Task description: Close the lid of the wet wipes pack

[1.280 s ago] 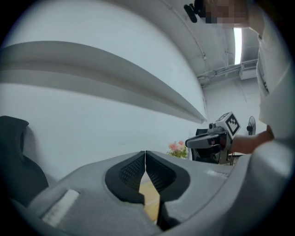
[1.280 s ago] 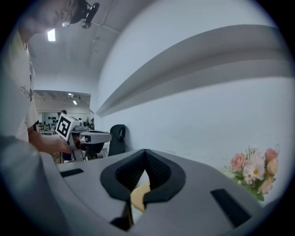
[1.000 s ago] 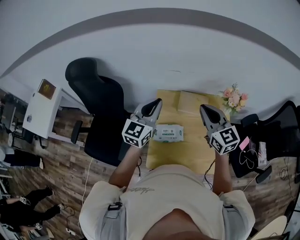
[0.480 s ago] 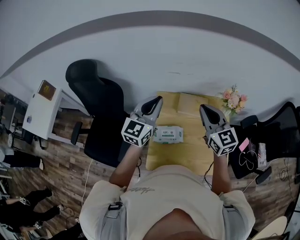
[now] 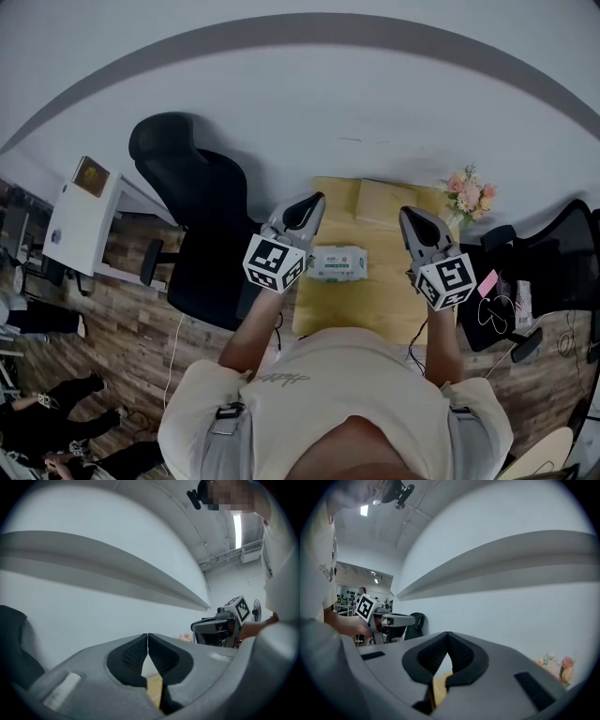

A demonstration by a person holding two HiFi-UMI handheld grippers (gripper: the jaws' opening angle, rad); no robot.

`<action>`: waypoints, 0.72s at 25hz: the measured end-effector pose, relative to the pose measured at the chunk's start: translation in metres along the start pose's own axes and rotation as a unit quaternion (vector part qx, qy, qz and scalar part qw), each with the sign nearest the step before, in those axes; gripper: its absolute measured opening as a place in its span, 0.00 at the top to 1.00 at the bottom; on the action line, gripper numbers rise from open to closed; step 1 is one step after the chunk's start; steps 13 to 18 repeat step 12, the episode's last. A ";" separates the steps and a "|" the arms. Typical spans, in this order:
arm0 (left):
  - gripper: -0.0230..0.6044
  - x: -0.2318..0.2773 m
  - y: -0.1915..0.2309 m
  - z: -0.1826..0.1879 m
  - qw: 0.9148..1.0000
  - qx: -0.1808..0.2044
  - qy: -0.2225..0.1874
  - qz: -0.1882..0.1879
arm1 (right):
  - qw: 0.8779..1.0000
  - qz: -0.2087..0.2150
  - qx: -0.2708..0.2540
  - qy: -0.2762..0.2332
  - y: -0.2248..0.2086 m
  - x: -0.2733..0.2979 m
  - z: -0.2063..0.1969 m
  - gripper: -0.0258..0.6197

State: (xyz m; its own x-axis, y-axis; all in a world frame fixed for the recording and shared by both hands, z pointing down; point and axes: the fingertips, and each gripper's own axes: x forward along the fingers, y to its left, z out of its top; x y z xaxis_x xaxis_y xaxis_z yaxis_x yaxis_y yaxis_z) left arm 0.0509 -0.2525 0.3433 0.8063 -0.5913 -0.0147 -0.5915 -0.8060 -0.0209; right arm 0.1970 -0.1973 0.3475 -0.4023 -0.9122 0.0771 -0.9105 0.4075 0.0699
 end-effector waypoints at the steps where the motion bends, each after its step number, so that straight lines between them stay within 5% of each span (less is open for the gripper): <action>1: 0.93 -0.001 0.000 -0.001 1.000 -0.003 0.001 -0.001 | 1.000 0.000 -0.001 0.002 0.001 0.000 0.000 0.96; 18: 0.93 0.002 -0.006 -0.011 1.000 -0.011 0.005 -0.002 | 1.000 0.008 0.002 -0.003 0.000 0.002 -0.001 0.96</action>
